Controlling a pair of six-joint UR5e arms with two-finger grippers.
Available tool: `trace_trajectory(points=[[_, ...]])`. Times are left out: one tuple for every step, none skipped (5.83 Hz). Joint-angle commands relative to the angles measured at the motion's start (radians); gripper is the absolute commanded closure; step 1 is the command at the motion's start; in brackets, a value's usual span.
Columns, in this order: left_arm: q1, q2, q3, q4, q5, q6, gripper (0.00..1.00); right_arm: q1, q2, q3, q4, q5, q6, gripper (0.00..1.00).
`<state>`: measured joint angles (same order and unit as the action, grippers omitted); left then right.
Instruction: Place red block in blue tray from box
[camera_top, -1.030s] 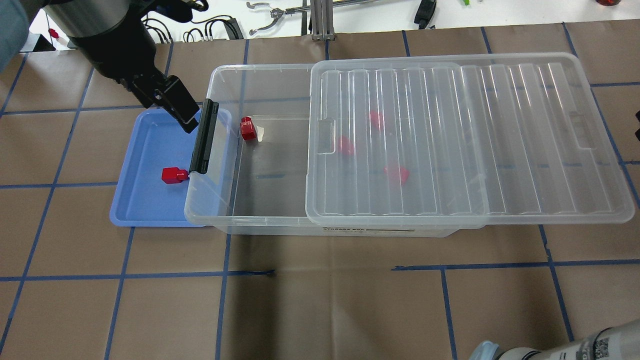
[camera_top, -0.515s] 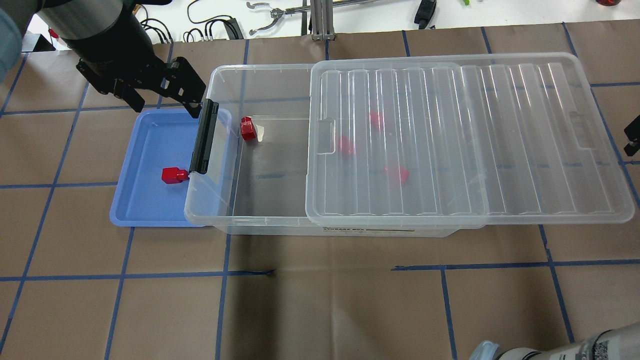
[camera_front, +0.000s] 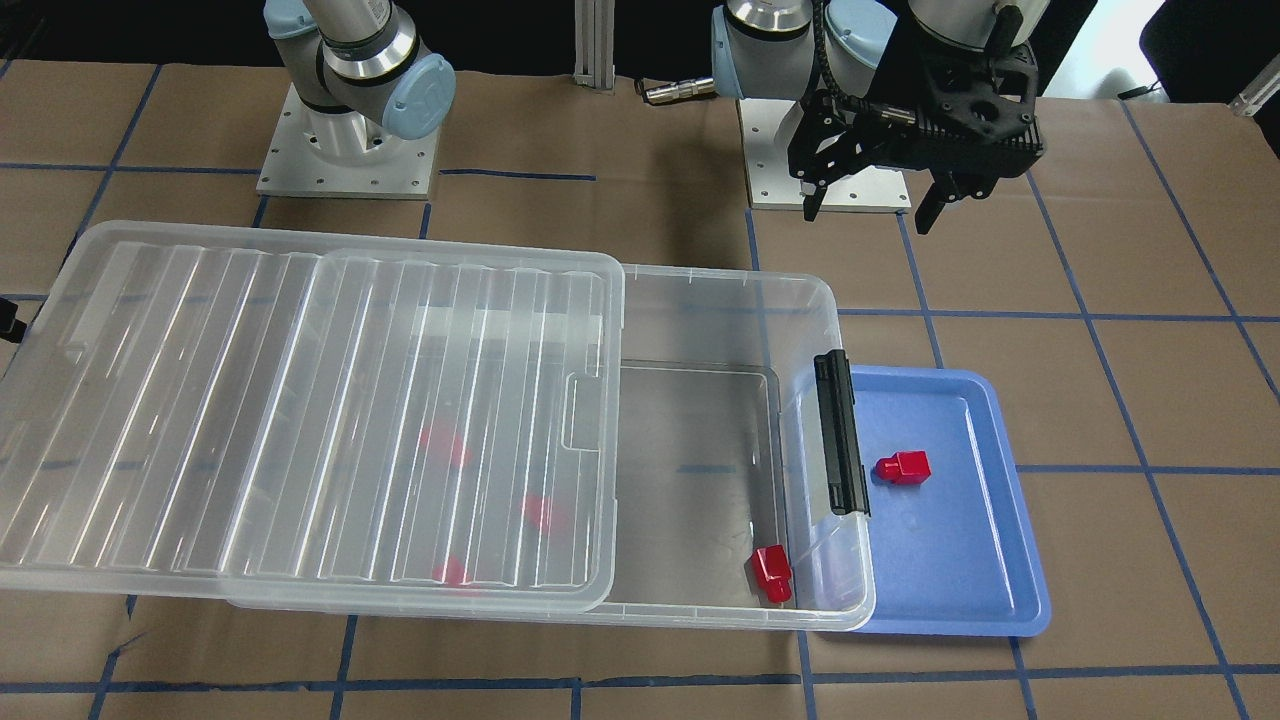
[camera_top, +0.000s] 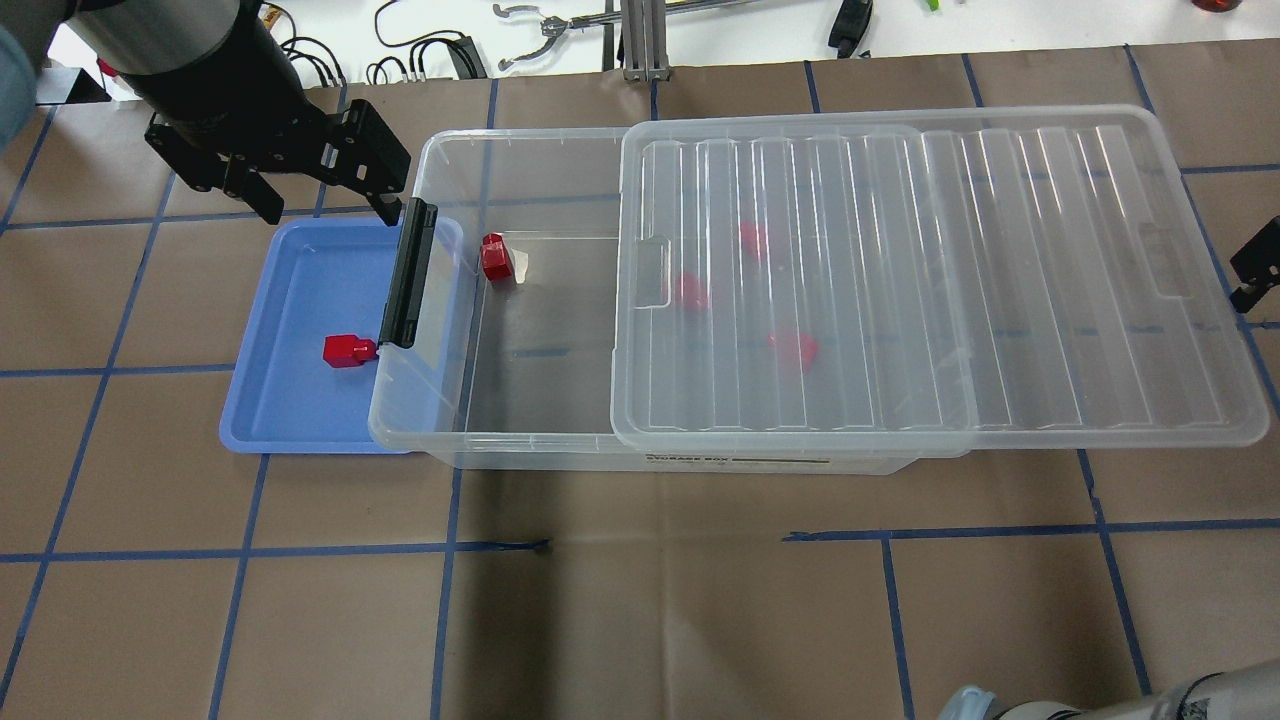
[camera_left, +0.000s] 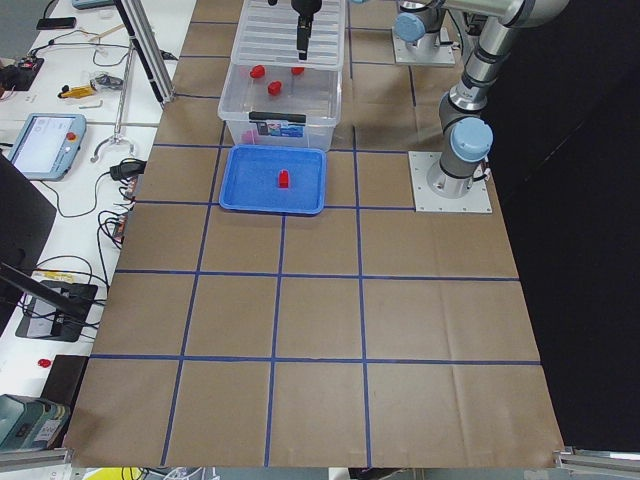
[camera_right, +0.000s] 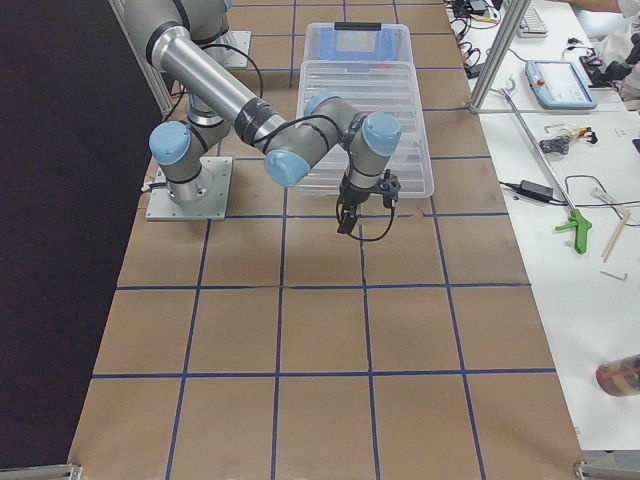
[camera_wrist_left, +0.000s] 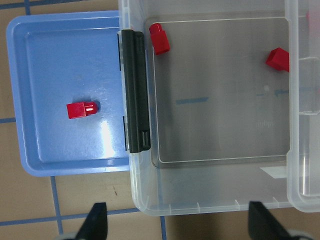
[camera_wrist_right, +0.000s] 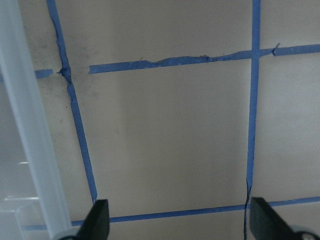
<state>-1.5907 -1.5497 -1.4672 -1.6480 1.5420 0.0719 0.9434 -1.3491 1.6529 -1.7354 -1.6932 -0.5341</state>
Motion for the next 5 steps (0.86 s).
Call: trace_trajectory(points=[[0.001,0.000,0.002,0.000,0.000,0.003,0.02,0.029,-0.005,0.001,0.002,0.001,0.008,0.00],[0.001,0.000,0.004,0.000,-0.002,0.003,0.02,0.034,-0.008,0.010,0.002,0.007,0.009,0.00],[0.000,0.000,0.001,0.000,-0.002,0.003,0.02,0.040,-0.008,0.028,0.002,0.041,0.031,0.00],[0.001,0.000,0.001,0.000,-0.002,0.003,0.02,0.066,-0.008,0.031,0.002,0.041,0.054,0.00],[0.001,0.000,0.001,0.000,-0.002,0.006,0.02,0.098,-0.008,0.030,0.002,0.041,0.077,0.00]])
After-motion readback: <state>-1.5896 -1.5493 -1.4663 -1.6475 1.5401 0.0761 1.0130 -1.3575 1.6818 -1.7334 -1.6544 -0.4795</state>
